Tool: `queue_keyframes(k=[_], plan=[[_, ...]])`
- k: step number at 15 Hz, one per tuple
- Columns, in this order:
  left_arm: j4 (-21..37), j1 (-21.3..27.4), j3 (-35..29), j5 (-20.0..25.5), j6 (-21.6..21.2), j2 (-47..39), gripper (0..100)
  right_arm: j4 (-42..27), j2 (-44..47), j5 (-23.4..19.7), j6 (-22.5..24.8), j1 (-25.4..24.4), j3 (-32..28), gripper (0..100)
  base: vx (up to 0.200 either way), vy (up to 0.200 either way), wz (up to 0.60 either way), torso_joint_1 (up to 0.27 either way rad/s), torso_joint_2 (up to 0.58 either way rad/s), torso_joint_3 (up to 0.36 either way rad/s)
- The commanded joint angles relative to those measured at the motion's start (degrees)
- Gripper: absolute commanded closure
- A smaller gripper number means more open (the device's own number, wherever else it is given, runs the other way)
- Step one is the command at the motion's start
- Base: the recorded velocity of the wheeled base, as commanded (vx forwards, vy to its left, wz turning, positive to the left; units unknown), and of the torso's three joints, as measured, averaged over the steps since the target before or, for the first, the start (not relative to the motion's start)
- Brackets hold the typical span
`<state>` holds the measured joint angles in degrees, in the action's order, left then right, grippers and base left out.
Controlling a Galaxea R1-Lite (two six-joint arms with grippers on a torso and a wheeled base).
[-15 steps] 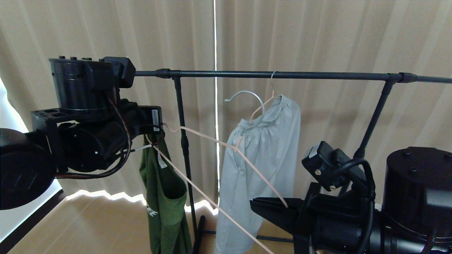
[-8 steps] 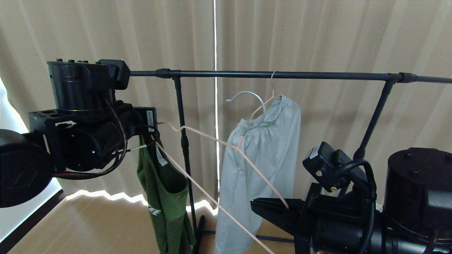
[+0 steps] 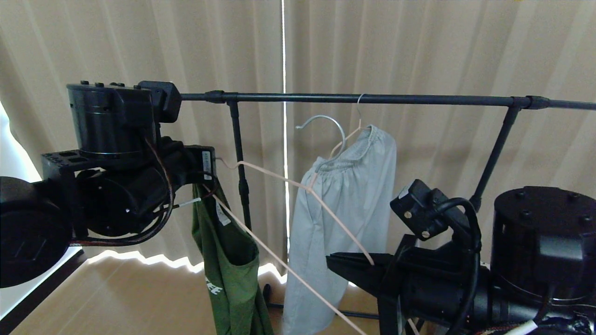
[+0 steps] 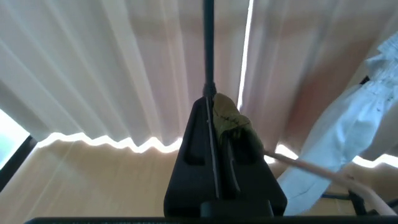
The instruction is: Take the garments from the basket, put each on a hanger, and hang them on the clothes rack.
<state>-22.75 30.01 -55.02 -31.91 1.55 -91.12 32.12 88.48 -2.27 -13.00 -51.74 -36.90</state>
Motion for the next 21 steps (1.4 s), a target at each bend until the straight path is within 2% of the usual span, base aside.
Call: queue_keyframes(k=[1, 3, 6, 9, 12, 15, 16, 17, 21], plan=[[-0.02, 0.31, 0.35, -0.52, 0.03, 1.39, 100, -0.04, 2.22, 0.07, -2.47, 0.32, -1.86, 100, 0.0, 0.0, 0.0, 0.0, 0.0, 0.0], [-0.1, 2.24, 1.75, -0.52, 0.03, 2.97, 100, -0.13, 4.86, 0.33, -5.11, 0.41, -4.67, 100, 0.0, 0.0, 0.0, 0.0, 0.0, 0.0], [-0.19, 6.46, 4.04, -0.52, 0.12, 5.52, 100, -0.04, 9.17, 2.09, -5.29, 1.11, -8.71, 100, 0.0, 0.0, 0.0, 0.0, 0.0, 0.0], [-3.27, 12.26, 4.22, -0.17, -0.05, 6.93, 100, -0.13, 12.95, 2.79, -7.13, 1.55, -14.08, 100, 0.0, 0.0, 0.0, 0.0, 0.0, 0.0], [-4.76, 15.16, 4.22, 0.63, -0.23, 6.66, 100, -0.22, 13.39, 2.88, -7.13, 2.17, -15.13, 100, 0.0, 0.0, 0.0, 0.0, 0.0, 0.0], [-4.76, 15.69, 4.48, 7.31, -0.05, 7.54, 100, -0.22, 13.3, 2.97, -7.13, 3.05, -15.13, 100, 0.0, 0.0, 0.0, 0.0, 0.0, 0.0], [-4.67, 15.69, 5.89, 11.7, -0.23, 8.42, 100, -0.22, 13.12, 3.06, -7.13, 3.66, -15.04, 100, 0.0, 0.0, 0.0, 0.0, 0.0, 0.0], [-4.67, 15.6, 6.76, 13.9, -0.23, 8.95, 100, -0.22, 12.95, 3.06, -7.13, 4.36, -14.95, 100, 0.0, 0.0, 0.0, 0.0, 0.0, 0.0], [-4.76, 15.43, 11.33, 19.17, -0.76, 10.7, 100, -0.22, 11.36, 3.06, -7.04, 6.56, -14.78, 100, 0.0, 0.0, 0.0, 0.0, 0.0, 0.0]])
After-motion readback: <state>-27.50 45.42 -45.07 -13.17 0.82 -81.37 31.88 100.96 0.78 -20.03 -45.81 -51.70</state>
